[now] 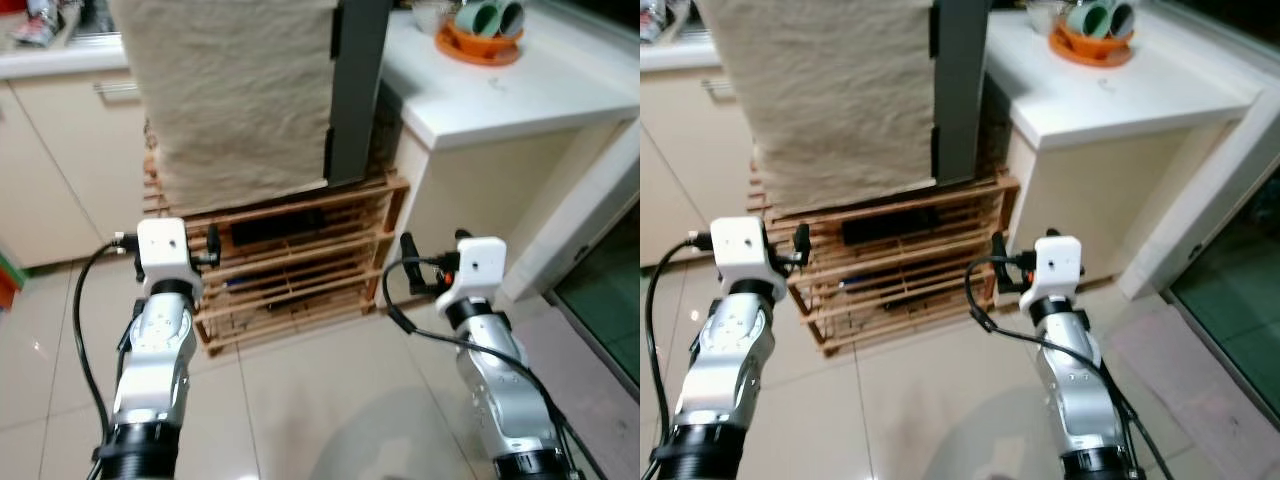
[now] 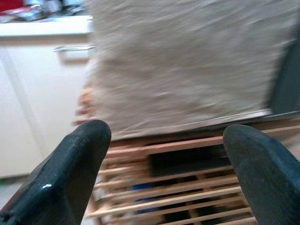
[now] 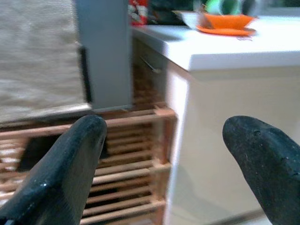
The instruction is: Restocking fridge
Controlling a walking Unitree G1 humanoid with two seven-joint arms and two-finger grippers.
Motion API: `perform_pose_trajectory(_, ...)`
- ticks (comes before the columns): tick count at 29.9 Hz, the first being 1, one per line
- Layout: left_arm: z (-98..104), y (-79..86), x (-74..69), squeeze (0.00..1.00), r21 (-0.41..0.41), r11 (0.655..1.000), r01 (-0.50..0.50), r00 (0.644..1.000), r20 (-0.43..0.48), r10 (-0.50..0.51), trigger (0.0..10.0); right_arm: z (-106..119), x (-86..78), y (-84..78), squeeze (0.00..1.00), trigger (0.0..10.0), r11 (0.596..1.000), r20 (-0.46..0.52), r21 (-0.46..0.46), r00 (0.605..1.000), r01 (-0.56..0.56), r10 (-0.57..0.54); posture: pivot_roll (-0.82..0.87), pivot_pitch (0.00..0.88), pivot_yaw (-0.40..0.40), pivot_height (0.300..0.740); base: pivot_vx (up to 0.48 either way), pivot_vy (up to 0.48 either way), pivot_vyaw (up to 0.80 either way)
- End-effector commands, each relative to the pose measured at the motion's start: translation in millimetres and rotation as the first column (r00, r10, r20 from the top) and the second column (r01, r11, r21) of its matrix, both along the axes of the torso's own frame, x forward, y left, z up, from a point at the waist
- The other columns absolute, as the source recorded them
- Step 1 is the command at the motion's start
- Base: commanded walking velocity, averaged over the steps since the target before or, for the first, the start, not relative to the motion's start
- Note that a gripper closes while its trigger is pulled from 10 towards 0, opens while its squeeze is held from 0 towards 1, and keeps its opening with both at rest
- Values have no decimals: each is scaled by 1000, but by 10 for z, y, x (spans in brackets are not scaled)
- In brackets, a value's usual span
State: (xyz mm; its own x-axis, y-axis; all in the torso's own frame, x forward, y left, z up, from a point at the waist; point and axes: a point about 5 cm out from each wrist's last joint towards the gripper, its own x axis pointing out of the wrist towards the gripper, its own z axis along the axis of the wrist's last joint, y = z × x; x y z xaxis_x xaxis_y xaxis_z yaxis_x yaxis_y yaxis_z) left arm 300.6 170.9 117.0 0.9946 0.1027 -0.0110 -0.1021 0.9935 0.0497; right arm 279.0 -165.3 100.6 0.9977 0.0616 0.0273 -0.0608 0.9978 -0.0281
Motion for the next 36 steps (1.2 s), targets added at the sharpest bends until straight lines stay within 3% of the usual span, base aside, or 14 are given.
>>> perform_pose_trajectory(1,16,137,-9,0,13,999,-36,999,7,36,10000,35,18,97,0,10000,1000,20,12,999,-27,27,-45,0,3,740,0,480,0)
perform_pose_trajectory(12,-29,119,112,0,28,999,29,999,-28,-28,10000,-60,-39,86,0,10000,999,-9,31,999,-30,30,-49,0,25,740,0,480,-527)
perform_pose_trajectory(16,-23,196,192,0,63,997,43,998,-48,-40,10000,-110,-160,0,0,10000,1000,3,-5,1000,19,-19,-46,0,32,740,0,480,-725)
perform_pose_trajectory(21,15,239,260,0,69,996,49,998,-36,-47,10000,-172,-246,-65,0,10000,996,-17,21,996,92,-92,-60,0,47,740,0,465,-725)
perform_pose_trajectory(29,-11,227,264,0,88,994,65,998,-28,-63,10000,-149,-229,-147,0,10000,990,-9,31,990,138,-138,-76,0,48,740,137,416,-725)
perform_pose_trajectory(32,30,173,236,0,152,985,85,996,25,-89,10000,-129,-199,-152,0,10000,989,-3,30,989,145,-145,-76,0,46,740,292,381,-721)
perform_pose_trajectory(36,83,46,178,0,107,988,114,989,79,-123,10000,-93,-158,-125,0,10000,990,13,29,991,136,-136,-67,0,42,740,291,382,-719)
